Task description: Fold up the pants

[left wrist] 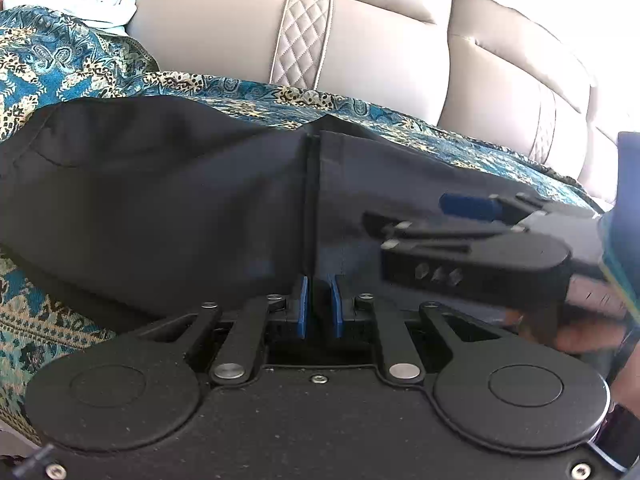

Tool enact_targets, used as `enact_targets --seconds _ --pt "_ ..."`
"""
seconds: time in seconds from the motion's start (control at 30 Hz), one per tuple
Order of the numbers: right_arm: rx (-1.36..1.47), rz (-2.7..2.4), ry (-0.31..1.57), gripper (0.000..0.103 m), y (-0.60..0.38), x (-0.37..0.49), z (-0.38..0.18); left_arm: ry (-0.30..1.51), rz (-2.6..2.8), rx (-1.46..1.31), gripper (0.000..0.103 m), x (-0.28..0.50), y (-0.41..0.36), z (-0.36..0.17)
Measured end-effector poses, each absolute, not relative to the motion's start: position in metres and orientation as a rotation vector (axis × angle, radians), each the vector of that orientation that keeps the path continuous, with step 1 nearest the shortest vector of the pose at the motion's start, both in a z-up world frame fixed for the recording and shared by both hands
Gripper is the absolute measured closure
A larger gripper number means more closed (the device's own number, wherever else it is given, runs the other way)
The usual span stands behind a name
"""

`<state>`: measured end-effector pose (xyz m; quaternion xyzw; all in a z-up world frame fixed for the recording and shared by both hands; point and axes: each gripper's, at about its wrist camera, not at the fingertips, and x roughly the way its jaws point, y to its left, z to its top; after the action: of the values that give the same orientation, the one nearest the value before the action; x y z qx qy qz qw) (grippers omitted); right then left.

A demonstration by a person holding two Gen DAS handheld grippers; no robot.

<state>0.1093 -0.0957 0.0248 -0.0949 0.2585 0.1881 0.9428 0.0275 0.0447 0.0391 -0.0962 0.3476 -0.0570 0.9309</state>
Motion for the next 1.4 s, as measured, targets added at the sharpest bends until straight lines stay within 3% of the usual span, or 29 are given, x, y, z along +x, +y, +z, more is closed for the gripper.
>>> enact_targets --seconds 0.4,0.43,0.5,0.57,0.7,0.87,1.03,1.2,1.4 --pt "-0.215 0.363 0.518 0.011 -0.104 0.083 0.016 0.704 -0.118 -0.184 0.086 0.025 0.041 0.039" --pt "-0.208 0.361 0.518 0.011 -0.105 0.083 0.015 0.707 -0.11 -0.182 0.083 0.025 0.041 0.041" --pt "-0.192 0.355 0.522 0.009 -0.106 0.084 0.015 0.71 -0.075 -0.183 0.055 0.022 0.043 0.046" --pt "-0.178 0.36 0.522 0.009 -0.106 0.084 0.016 0.692 -0.047 -0.198 0.046 0.016 0.051 0.054" --pt "-0.144 0.41 0.521 0.008 -0.103 0.081 0.017 0.633 0.055 -0.234 0.032 0.003 0.079 0.069" --pt "-0.145 0.432 0.507 0.007 -0.092 0.077 0.015 0.584 0.195 -0.274 0.024 0.001 0.124 0.077" --pt "-0.187 0.441 0.488 0.002 -0.084 0.074 0.01 0.597 0.328 -0.346 0.024 0.007 0.169 0.07" --pt "-0.167 0.442 0.479 0.0 -0.086 0.075 0.007 0.6 0.42 -0.433 0.043 0.014 0.206 0.057" --pt "-0.167 0.438 0.47 0.0 -0.086 0.073 0.005 0.595 0.486 -0.489 0.047 0.032 0.24 0.042"
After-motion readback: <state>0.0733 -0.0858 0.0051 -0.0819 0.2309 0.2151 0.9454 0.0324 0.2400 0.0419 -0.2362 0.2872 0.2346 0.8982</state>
